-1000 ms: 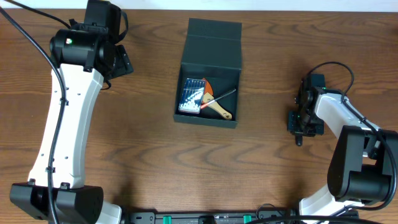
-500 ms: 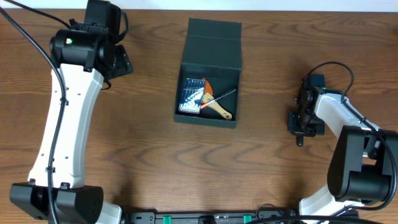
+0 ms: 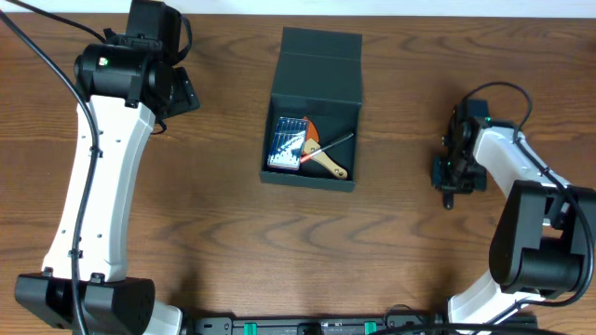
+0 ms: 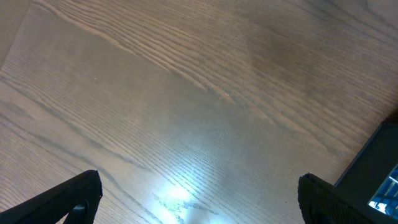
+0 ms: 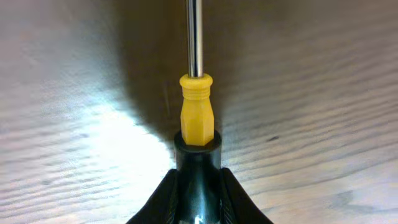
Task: Pack container
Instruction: 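Carry the screwdriver left and lower it into the black box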
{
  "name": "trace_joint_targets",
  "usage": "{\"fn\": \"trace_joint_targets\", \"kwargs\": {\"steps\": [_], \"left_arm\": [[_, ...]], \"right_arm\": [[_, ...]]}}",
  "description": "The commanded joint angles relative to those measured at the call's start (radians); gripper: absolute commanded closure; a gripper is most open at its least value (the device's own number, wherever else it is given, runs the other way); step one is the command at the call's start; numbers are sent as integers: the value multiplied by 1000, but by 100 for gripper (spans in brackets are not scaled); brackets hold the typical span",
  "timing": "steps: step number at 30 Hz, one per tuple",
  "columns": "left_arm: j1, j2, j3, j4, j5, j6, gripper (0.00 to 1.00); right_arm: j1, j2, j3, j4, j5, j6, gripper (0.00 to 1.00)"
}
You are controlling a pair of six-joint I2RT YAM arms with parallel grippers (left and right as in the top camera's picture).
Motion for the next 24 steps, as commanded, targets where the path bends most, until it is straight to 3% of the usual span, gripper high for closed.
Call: {"fn": "trace_joint_targets", "kwargs": {"steps": [1,11,24], "left_arm": [[4,3,2,-4,-10,-9,1],[4,3,2,-4,-10,-9,1],[4,3,2,-4,-10,-9,1]], "right_arm": [[13,2,70,-19,-8,-16,99],[89,2,225,-84,-27,-66,99],[335,2,459,-162,-80,-101,99]]}}
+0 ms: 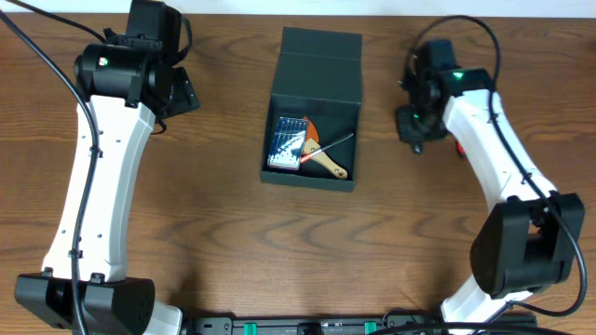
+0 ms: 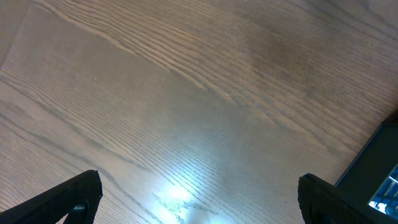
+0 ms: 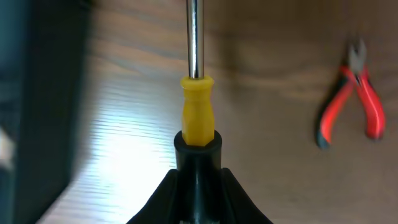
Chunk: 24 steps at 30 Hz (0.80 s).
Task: Pack container
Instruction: 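Carry the screwdriver left and lower it into the black box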
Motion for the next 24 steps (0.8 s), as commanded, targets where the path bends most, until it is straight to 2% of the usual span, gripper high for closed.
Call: {"fn": "trace_joint_targets", "kwargs": {"steps": [1,15,24], "left_arm": [[4,3,2,-4,-11,-9,1],[4,3,2,-4,-10,-9,2],[4,3,2,-5,-10,-9,1]], "right_arm": [[78,2,69,-8,-29,-21,99],[346,3,113,17,-29,-90,99],[407,3,109,29,-30,-169,99]]}}
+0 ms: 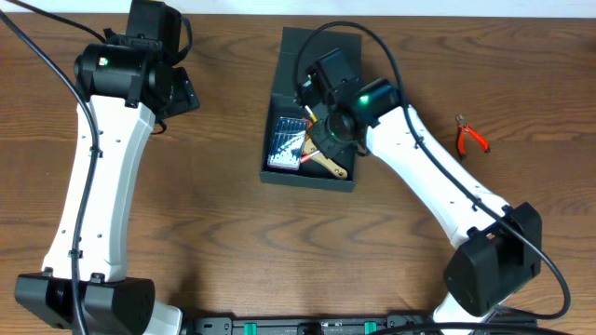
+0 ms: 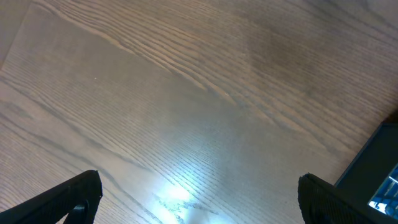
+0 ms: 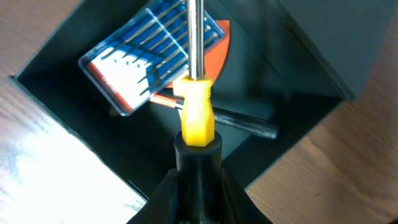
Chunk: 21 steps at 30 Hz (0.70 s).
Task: Pack container
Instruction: 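Carry the screwdriver left and lower it into the black box, then open the right gripper and raise it away from the box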
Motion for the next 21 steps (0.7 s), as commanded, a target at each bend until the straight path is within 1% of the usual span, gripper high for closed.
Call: {"fn": "trace_joint_targets", "kwargs": {"steps": [1,9,21], "left_arm": [[4,3,2,-4,-10,-9,2],[4,3,2,-4,-10,-9,2],[4,3,2,-4,-10,-9,2]], "right_arm": [[12,2,18,5,1,-57,99],[11,3,-27,36,0,-63,99],[12,3,-210,134,0,-63,99]]}}
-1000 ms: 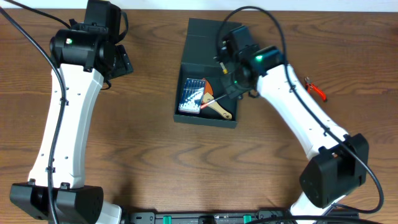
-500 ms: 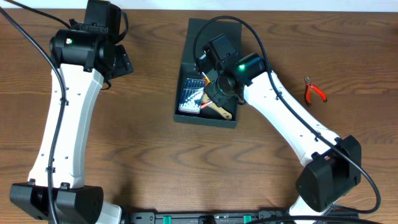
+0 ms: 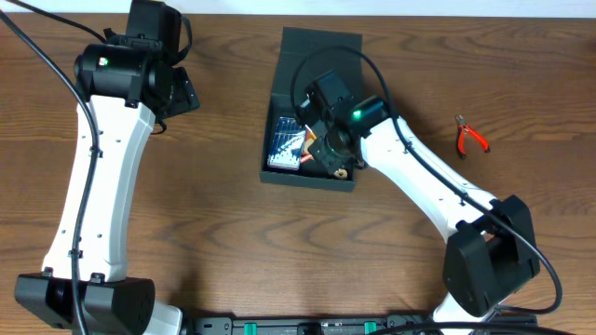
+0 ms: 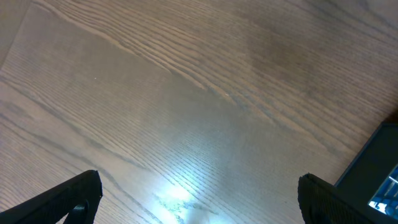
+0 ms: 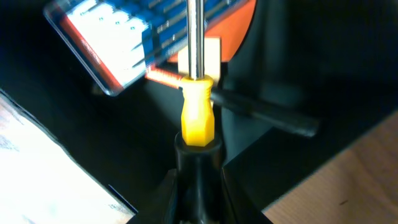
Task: Pack container
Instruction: 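Open the right gripper and raise it away from the box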
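Observation:
The dark open box (image 3: 317, 177) sits mid-table with its lid (image 3: 319, 65) folded back. Inside lie a blue bit case (image 5: 118, 43), an orange piece (image 5: 239, 28) and a black-and-red tool (image 5: 267, 115). My right gripper (image 5: 198, 186) is shut on a yellow-and-black screwdriver (image 5: 197, 118), held low over the box interior, its steel shaft (image 5: 197, 37) pointing away. In the overhead view the right gripper (image 3: 331, 140) is inside the box outline. My left gripper (image 4: 199, 196) stands open over bare wood, left of the box.
Red-handled pliers (image 3: 470, 138) lie on the table to the right of the box. The box's corner (image 4: 379, 168) shows at the right edge of the left wrist view. The left arm (image 3: 102, 177) spans the table's left side.
My right gripper has dropped lower into the box with the screwdriver; the box contents fill more of its view. The left arm has not moved.
My right gripper was shut on the screwdriver at the table's right edge. It then held it near the box's right side, past the red pliers, then over the open box, and now sits lower inside it. The left gripper stayed open and still.

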{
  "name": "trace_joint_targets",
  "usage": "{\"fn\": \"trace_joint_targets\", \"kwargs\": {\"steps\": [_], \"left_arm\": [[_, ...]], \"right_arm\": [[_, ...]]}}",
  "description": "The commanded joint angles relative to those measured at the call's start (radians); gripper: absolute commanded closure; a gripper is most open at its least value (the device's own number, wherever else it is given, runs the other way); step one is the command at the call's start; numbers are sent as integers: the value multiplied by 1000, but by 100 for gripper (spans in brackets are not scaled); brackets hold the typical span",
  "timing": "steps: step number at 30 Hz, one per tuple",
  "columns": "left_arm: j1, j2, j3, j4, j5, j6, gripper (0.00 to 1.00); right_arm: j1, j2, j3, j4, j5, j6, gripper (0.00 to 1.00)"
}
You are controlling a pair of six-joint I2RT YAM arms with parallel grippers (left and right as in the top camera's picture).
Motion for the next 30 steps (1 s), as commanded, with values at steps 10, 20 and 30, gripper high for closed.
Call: {"fn": "trace_joint_targets", "kwargs": {"steps": [10,20,30], "left_arm": [[4,3,2,-4,-10,-9,2],[4,3,2,-4,-10,-9,1],[4,3,2,-5,-10,-9,1]], "right_arm": [[8,3,-114,60,-6,-6,99],[9,3,-118,87,-6,-6,56],[8,2,-107,112,-5,5,5]]}}
